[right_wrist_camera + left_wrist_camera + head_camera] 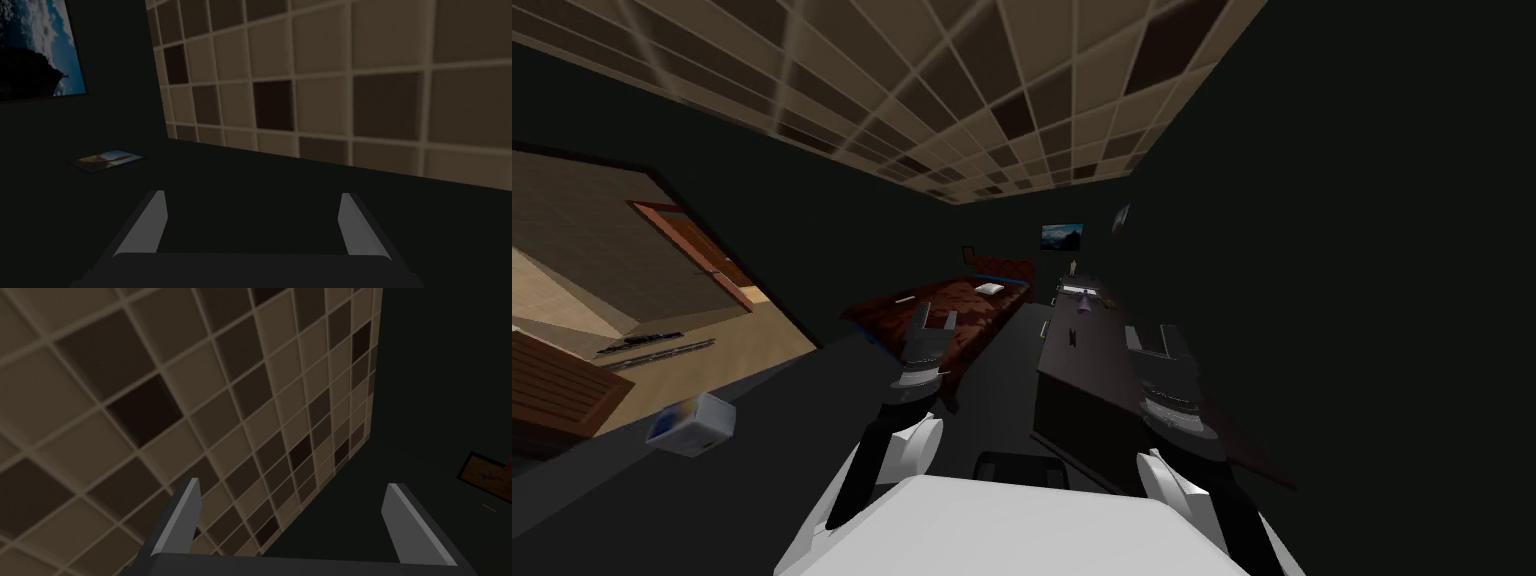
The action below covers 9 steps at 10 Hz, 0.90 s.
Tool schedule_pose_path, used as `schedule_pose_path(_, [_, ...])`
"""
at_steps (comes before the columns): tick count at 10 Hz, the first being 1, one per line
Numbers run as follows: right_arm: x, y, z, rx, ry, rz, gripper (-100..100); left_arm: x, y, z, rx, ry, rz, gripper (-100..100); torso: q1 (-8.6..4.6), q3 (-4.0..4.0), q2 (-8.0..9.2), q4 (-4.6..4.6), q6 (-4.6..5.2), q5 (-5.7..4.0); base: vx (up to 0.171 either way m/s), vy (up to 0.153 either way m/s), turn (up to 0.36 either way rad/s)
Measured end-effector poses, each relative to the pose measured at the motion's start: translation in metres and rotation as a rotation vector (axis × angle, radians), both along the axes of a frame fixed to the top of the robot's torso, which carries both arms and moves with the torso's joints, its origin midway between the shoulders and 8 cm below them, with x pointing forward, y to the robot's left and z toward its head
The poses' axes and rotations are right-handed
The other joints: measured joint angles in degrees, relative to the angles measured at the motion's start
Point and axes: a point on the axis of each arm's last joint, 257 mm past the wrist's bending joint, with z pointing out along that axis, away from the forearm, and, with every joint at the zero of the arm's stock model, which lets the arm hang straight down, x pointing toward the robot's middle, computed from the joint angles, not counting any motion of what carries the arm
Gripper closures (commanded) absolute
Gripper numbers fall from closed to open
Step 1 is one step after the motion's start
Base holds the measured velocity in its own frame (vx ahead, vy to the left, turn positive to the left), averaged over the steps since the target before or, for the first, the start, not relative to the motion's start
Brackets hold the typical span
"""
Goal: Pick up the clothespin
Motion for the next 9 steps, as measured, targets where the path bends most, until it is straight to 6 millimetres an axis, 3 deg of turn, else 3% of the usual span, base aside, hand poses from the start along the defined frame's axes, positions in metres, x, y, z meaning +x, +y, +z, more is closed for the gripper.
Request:
schedule_pose_path(5, [-0.003, -0.012, -0.05, -0.339, 0.178, -0.137, -100, 0.0, 0.0, 0.0, 0.0, 0.0, 0.0, 0, 0.12, 0.01, 0.02, 0.01, -0.02, 0.03, -0.02, 0.098, 0.287])
schedule_pose_path(9, [-0.01, -0.026, -0.091, -0.612, 0.316, -0.219, -100, 0.0, 0.0, 0.0, 0.0, 0.0, 0.0, 0, -0.1, 0.0, 0.0, 0.01, -0.02, -0.02, -0.005, 0.045, 0.208])
